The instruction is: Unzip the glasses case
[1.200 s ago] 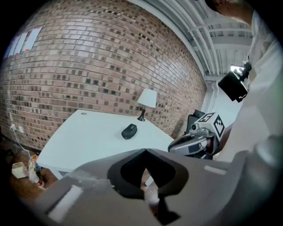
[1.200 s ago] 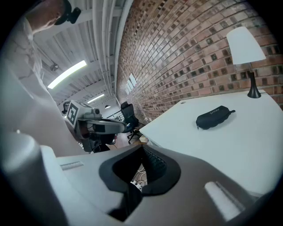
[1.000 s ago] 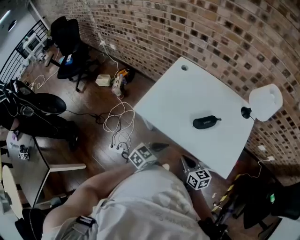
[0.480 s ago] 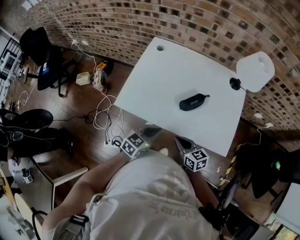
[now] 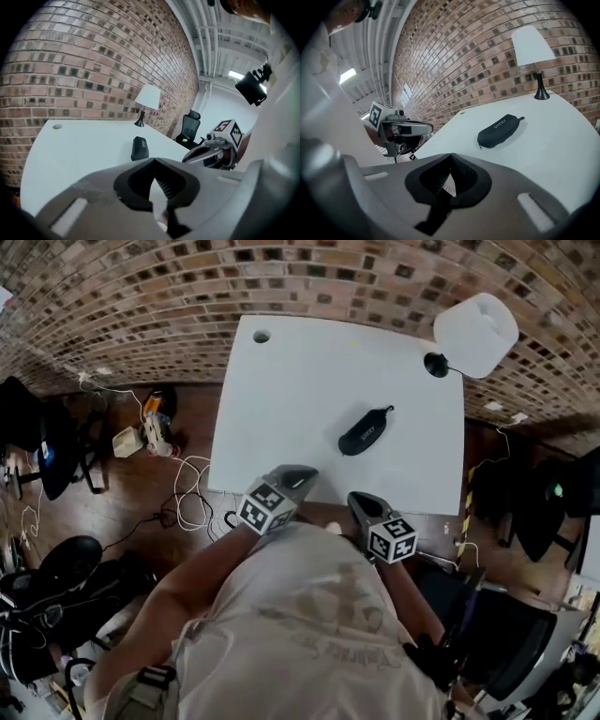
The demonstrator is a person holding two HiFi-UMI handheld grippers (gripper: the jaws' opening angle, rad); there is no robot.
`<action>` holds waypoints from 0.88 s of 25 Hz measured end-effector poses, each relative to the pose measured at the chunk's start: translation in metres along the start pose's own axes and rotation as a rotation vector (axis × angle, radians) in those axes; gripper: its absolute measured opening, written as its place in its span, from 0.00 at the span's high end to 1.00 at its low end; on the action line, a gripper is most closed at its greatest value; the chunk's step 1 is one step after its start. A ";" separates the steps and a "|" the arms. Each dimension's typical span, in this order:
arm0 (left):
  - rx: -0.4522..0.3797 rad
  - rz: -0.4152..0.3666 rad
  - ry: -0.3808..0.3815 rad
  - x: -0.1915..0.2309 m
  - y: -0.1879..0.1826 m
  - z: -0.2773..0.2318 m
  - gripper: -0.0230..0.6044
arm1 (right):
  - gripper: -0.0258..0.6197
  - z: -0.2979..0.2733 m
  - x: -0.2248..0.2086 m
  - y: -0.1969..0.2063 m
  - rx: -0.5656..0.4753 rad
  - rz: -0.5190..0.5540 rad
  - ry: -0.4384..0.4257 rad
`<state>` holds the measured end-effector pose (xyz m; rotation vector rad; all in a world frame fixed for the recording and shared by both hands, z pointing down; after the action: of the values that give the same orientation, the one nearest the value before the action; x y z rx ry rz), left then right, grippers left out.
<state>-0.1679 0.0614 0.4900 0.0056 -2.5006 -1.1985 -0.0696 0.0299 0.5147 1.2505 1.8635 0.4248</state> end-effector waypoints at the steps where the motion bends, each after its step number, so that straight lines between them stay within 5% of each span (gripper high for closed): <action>1: 0.008 -0.010 0.006 0.009 -0.002 0.000 0.95 | 0.95 -0.004 0.000 -0.005 -0.013 -0.019 0.019; 11: -0.051 0.030 0.224 0.045 -0.040 -0.001 0.96 | 0.95 -0.015 -0.001 -0.018 -0.064 -0.135 0.178; 17: 0.087 0.020 0.282 0.060 -0.047 -0.040 0.95 | 0.95 -0.011 -0.003 -0.015 -0.069 -0.153 0.188; 22: 0.194 -0.052 0.250 0.068 -0.064 -0.085 0.95 | 0.95 0.000 -0.020 -0.007 -0.108 -0.198 0.179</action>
<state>-0.2130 -0.0540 0.5118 0.2559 -2.3950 -0.9068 -0.0711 0.0094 0.5188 0.9713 2.0632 0.5358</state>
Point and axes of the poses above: the fingertips, and each gripper's own axes: z backward along the fingers, x to its left, y out of its underside, the point moved 1 cm from there along z, backward along the fingers, and after that the axes turned 8 degrees about x, right-handed, at the moved point
